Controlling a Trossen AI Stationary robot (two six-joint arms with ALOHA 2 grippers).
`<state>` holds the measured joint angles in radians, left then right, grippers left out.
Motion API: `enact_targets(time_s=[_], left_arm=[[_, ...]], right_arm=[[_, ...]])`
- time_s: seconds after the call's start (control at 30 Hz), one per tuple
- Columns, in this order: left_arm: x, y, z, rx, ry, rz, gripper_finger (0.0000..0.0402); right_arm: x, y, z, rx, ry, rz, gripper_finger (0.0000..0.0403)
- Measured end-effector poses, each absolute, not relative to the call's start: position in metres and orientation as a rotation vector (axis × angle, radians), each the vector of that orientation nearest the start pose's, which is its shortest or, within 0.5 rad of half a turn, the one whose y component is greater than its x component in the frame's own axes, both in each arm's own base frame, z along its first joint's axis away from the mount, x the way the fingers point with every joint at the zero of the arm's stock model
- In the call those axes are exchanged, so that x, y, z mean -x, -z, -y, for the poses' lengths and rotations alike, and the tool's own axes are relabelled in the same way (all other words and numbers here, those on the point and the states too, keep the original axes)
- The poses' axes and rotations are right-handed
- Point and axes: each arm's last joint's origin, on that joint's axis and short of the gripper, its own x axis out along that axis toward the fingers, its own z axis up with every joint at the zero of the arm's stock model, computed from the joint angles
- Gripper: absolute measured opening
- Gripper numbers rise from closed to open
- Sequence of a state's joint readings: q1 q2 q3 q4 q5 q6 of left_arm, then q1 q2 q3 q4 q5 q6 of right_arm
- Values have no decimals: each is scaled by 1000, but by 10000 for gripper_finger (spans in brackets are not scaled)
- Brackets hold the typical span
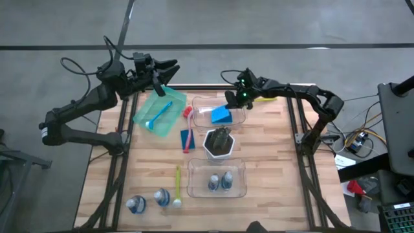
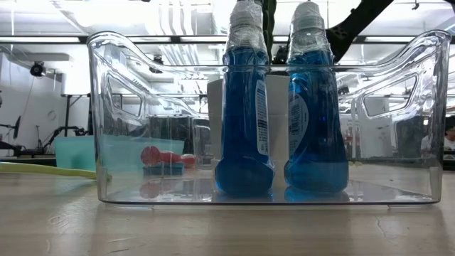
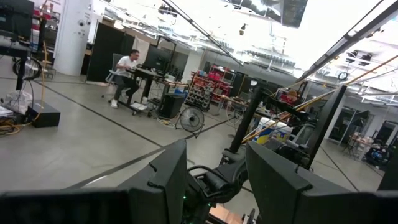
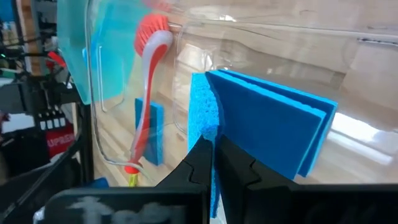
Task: Pick & Place Kitchen Sink Supplies
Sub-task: Put the blue sponge wipe into the top transparent bin
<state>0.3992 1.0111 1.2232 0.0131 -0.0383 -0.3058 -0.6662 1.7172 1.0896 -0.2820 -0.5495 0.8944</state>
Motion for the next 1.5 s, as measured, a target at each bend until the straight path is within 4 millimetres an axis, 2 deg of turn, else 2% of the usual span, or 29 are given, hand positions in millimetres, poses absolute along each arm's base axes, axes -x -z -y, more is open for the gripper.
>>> enact_targets(time_s=[0.63, 1.03, 1.5], left_arm=[[-185, -458, -79, 250, -401, 271, 156], [-184, -458, -79, 249, -401, 275, 156], [-183, -459, -78, 249, -399, 278, 156]], right_arm=[[-283, -194, 205, -1381, 479, -653, 13], [-282, -193, 204, -1427, 499, -651, 41], [-283, -193, 203, -1487, 499, -649, 103]])
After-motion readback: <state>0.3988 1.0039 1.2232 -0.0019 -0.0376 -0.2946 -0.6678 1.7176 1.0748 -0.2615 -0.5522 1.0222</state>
